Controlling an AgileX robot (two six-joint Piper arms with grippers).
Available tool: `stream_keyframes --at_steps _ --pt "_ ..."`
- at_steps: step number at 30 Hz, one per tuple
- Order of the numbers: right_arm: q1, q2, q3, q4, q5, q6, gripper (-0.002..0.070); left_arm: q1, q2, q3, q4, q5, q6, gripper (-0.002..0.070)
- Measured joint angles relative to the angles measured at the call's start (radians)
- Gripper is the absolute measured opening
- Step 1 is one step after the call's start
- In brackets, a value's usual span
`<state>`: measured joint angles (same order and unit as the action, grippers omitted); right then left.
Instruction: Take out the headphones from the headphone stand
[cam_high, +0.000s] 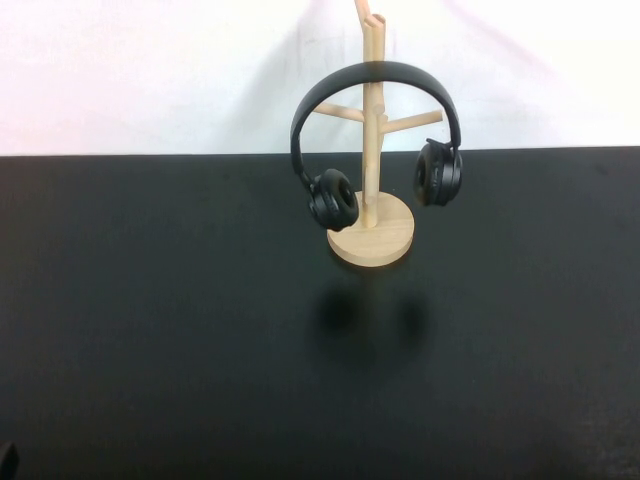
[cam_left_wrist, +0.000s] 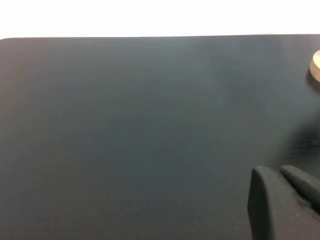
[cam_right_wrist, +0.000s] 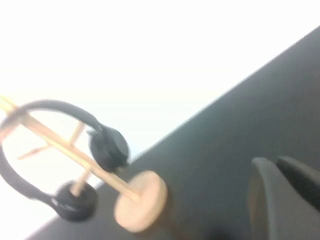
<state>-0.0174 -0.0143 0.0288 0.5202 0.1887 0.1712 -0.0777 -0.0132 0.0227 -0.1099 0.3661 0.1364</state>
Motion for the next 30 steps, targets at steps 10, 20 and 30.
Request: stream_keyframes --at_steps 10,20,30 --pt "0.000 0.000 0.000 0.109 -0.014 0.008 -0.0009 0.000 0.000 0.000 0.000 0.000 0.000 -0.0003" --pt "0.000 0.323 -0.318 -0.084 0.464 -0.053 -0.0006 0.000 0.000 0.000 0.000 0.000 0.000 -0.0003" --pt "0.000 0.822 -0.675 -0.267 0.699 -0.230 -0.0006 0.000 0.000 0.000 0.000 0.000 0.000 -0.0003"
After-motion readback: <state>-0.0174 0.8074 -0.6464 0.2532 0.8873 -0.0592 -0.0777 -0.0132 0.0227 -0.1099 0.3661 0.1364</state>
